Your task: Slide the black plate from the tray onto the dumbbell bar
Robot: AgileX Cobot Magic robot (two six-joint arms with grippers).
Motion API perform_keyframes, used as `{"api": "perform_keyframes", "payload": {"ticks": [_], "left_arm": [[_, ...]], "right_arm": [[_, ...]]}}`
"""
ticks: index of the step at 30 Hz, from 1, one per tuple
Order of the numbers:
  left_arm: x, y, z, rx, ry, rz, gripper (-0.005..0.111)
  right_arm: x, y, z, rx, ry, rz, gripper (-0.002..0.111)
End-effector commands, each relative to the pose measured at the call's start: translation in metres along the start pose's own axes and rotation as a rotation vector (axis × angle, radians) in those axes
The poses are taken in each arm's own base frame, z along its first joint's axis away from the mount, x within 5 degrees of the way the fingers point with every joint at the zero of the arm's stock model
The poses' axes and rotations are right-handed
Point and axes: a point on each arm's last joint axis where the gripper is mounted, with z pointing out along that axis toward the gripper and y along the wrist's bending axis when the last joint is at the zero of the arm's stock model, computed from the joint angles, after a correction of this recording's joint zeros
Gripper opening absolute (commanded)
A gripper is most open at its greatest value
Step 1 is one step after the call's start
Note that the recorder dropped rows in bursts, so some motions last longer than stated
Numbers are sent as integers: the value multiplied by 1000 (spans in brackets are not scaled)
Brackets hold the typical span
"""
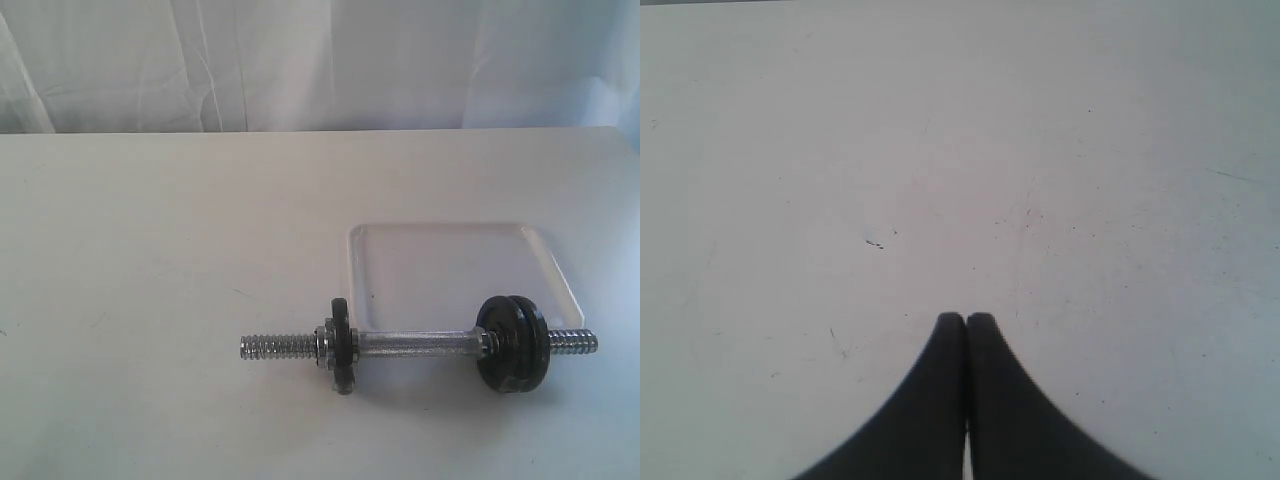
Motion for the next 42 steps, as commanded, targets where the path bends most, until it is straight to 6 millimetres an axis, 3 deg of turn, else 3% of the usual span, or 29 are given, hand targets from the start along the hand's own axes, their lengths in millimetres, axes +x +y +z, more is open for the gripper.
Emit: {"api": "perform_keyframes", "payload": {"ticks": [1,6,9,12,18,24,26,33,42], "left_arm": [[1,-1,0,10,-3,-13,0],[1,-1,0,10,-3,-13,0],[1,-1,0,10,-3,-13,0],[1,-1,0,10,-3,-13,0],[1,-1,0,10,-3,-13,0],[1,-1,0,10,-3,-13,0],[1,-1,0,10,-3,-13,0],[1,-1,0,10,-3,-13,0],[1,-1,0,10,-3,-13,0]], "right_arm": [[13,-15,-3,190,104,237,0],[31,-54,-22,720,4,673,0],[45,-63,-34,879,-135,703,0],[64,-59,-41,904,-183,660,0],[122,-44,-49,935,98,393,0],[166,-35,-54,949,239,437,0],[170,-34,-55,948,257,430,0],[191,-22,-60,894,554,467,0],[191,-24,-62,928,595,373,0]]}}
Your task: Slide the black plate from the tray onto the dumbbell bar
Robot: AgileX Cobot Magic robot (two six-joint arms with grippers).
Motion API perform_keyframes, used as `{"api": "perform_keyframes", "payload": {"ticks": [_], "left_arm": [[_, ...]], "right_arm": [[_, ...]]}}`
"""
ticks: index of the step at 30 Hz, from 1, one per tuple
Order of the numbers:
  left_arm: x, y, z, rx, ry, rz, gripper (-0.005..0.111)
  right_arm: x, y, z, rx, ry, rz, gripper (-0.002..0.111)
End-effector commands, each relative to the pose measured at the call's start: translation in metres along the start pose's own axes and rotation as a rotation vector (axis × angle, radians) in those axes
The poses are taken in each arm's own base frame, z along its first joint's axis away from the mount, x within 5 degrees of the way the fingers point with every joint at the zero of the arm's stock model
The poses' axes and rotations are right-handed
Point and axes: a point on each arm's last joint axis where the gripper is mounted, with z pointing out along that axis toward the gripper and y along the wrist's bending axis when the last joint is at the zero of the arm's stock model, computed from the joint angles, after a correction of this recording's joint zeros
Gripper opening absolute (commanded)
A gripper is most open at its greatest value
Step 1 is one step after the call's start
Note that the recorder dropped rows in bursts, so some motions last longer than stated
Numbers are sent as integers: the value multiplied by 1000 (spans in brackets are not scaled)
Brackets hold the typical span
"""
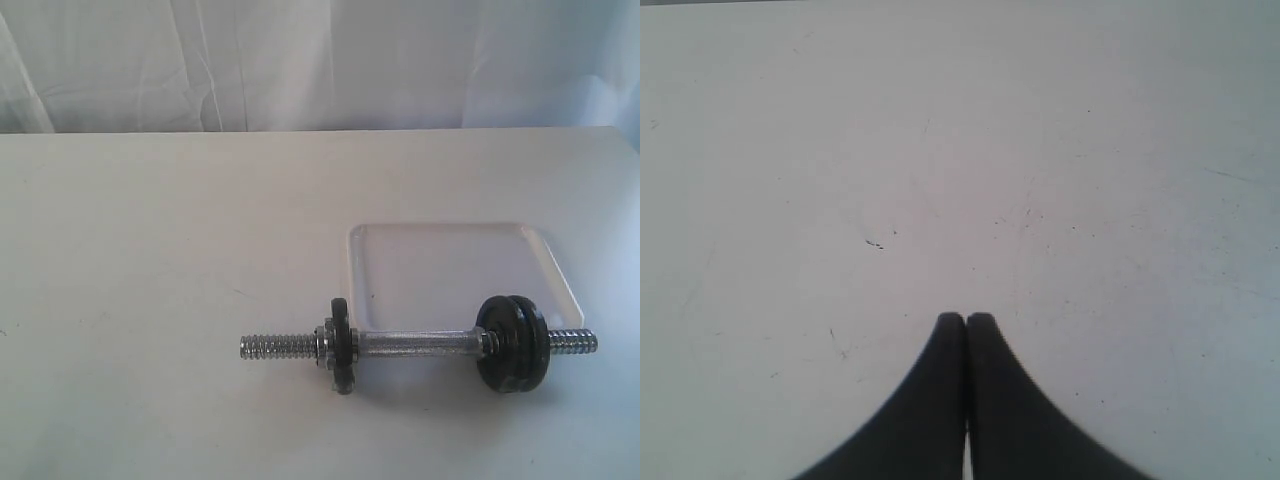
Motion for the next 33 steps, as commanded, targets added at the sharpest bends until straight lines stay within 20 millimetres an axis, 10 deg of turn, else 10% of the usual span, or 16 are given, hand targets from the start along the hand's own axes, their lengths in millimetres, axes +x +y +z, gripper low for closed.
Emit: {"api": "perform_keyframes", "payload": {"ticks": [1,33], "left_arm": [[1,-1,0,10,-3,-13,0],[1,-1,0,10,-3,-13,0]], "right_arm": [[1,-2,0,31,-5,-86,0],[1,0,0,-3,-3,-106,0]]}}
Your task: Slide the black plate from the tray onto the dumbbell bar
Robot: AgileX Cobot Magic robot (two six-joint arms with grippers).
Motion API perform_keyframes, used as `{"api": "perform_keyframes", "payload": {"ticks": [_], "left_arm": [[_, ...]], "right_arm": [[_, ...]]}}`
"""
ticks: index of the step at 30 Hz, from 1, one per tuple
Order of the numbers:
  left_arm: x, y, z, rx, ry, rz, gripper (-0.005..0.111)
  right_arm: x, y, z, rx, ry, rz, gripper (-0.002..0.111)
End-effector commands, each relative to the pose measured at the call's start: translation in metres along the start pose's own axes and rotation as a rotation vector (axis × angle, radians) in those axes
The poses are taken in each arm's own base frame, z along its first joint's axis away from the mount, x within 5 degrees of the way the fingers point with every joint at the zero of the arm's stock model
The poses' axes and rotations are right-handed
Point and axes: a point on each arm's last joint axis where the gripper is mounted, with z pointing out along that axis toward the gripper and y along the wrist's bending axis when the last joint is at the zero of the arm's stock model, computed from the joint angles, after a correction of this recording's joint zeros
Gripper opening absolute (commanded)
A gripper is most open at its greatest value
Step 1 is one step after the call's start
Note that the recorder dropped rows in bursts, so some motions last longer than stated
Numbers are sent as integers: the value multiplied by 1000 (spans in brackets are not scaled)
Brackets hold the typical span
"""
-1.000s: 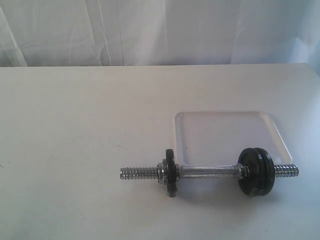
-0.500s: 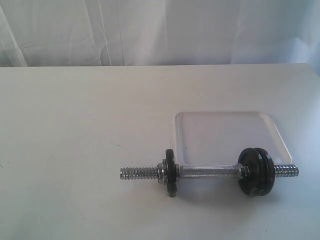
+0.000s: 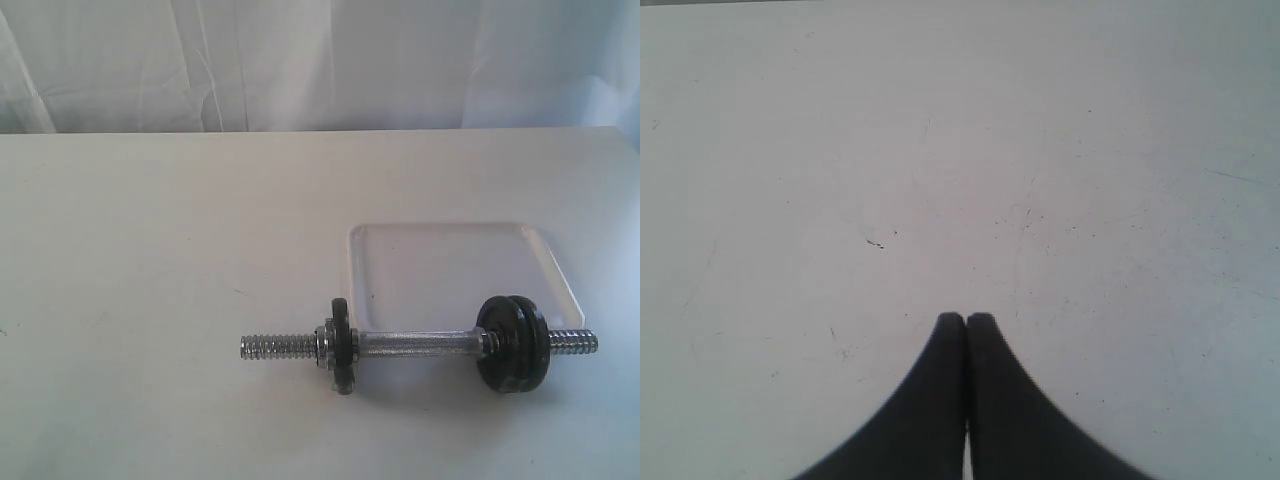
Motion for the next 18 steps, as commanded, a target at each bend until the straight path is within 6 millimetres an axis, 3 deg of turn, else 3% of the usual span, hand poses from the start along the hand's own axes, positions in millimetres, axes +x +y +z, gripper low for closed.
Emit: {"api": "perform_keyframes", "payload": {"ticks": [1,11,14,18], "left_arm": [[1,-1,0,10,-3,-13,0],[1,-1,0,10,-3,-13,0],[1,-1,0,10,-3,-13,0],[1,-1,0,10,-3,-13,0]], "right_arm": [[1,2,0,-41,-8,-22,0],[1,3,0,-67,-8,-52,0],[0,-2,0,-10,-10,-223,0],[0,-2,0,-5,-10,-238,0]]}}
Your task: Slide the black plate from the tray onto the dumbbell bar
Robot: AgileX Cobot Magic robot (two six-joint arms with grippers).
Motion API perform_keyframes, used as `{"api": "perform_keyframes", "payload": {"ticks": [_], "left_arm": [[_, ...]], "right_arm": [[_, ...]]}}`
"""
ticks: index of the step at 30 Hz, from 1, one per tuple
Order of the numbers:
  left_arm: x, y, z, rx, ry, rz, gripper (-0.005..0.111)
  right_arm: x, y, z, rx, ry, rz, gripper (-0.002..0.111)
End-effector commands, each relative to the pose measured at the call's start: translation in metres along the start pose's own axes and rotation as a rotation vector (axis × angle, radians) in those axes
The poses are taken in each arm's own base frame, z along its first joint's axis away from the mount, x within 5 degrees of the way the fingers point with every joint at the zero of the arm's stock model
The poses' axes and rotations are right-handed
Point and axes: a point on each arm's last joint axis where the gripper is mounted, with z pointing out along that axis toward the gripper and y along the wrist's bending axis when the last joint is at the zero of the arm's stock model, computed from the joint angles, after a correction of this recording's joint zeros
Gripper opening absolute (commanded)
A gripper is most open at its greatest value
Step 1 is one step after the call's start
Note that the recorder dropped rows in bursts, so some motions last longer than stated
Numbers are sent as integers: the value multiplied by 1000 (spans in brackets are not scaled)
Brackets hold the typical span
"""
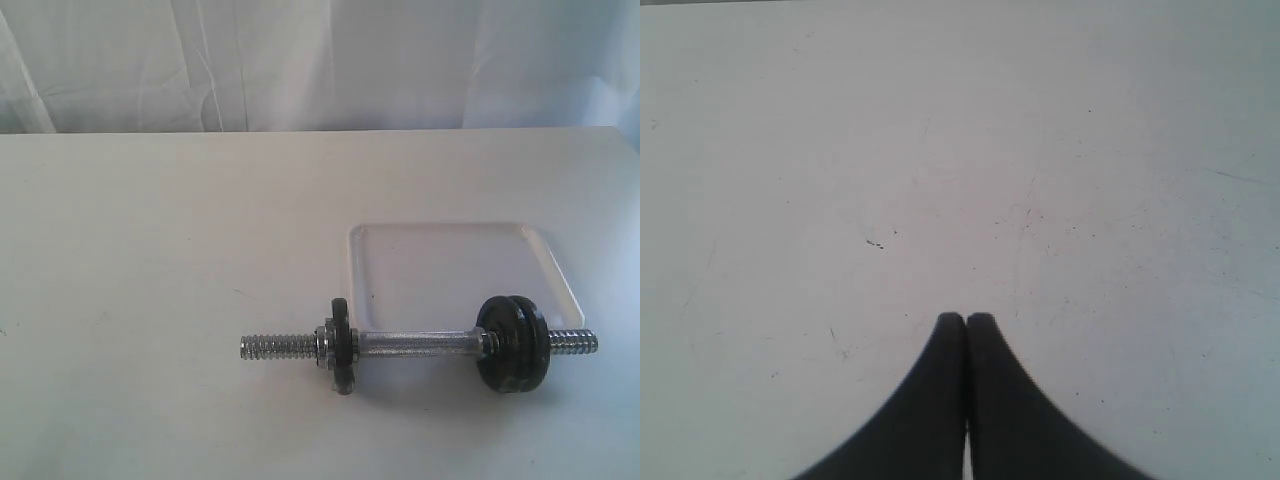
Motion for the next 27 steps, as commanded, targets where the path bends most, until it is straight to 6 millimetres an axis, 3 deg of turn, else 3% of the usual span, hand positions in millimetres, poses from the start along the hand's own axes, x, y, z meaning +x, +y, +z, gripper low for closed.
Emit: {"api": "perform_keyframes", "payload": {"ticks": [1,27], "left_arm": [[1,-1,0,10,-3,-13,0],[1,-1,0,10,-1,-13,0]], "right_arm": [[0,-1,0,10,-11,-31,0],[2,-7,-1,120,15,-4,0]]}}
